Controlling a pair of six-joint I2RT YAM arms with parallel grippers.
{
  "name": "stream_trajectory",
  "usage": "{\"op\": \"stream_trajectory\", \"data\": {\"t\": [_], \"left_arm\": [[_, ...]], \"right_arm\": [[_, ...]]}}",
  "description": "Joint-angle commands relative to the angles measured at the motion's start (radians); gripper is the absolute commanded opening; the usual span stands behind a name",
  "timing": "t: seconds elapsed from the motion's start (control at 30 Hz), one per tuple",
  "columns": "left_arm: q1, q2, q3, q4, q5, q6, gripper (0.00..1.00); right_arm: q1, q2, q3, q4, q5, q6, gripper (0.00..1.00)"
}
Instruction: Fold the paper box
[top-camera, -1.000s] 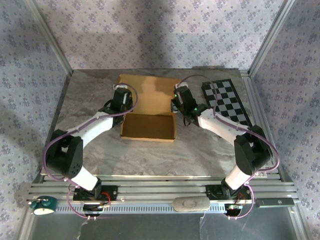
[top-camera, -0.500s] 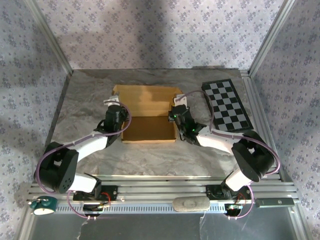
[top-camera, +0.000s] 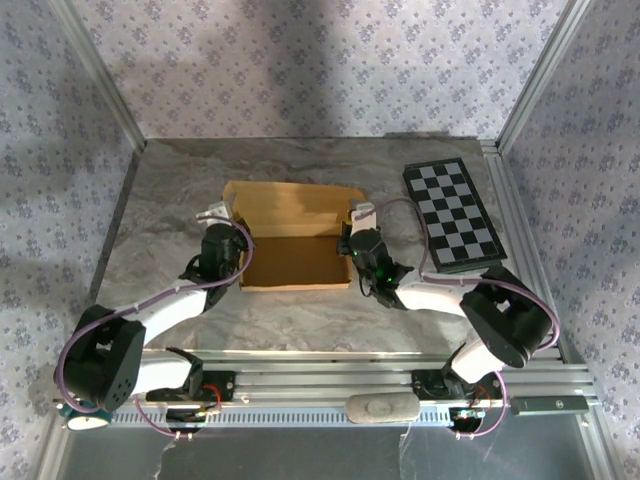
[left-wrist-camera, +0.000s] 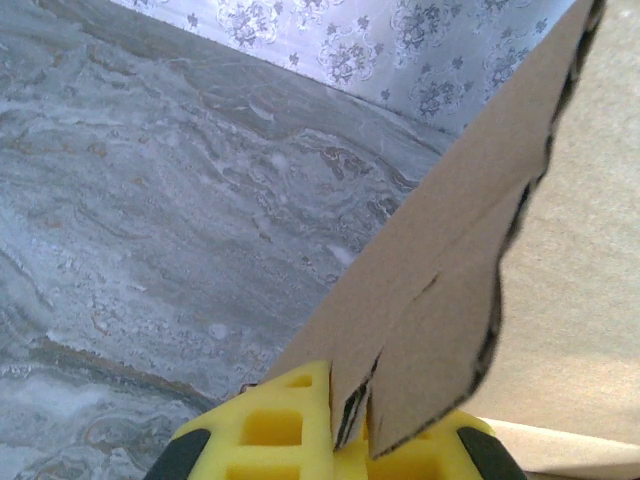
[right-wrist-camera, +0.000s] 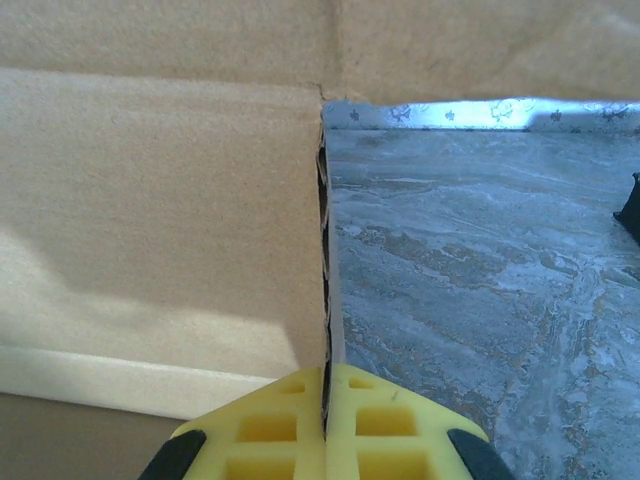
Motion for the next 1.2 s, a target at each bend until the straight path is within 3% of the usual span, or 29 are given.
{"op": "stream_trajectory", "data": {"t": [0.0,0.37,0.7,1.17], "left_arm": [[-0.004,-0.021,-0.013,0.023,0.064,-0.050,0.05],[-0.003,-0.057,-0.078,-0.014,0.100,-0.071,0.15],[-0.002,-0.103,-0.140,-0.029,0.112,-0.099,0.16],[-0.009,-0.136,-0.206,-0.027,0.105,-0.133,0.12]], "right_arm": [[0.040,0.006,-0.046,0.044,0.052,-0.047,0.00],[0.048,0.039,-0.074,0.113,0.083,-0.072,0.00],[0.058,0.049,-0.127,0.180,0.039,-0.114,0.00],[0.100,0.074,-0.163,0.156,0.081,-0.082,0.00]]}}
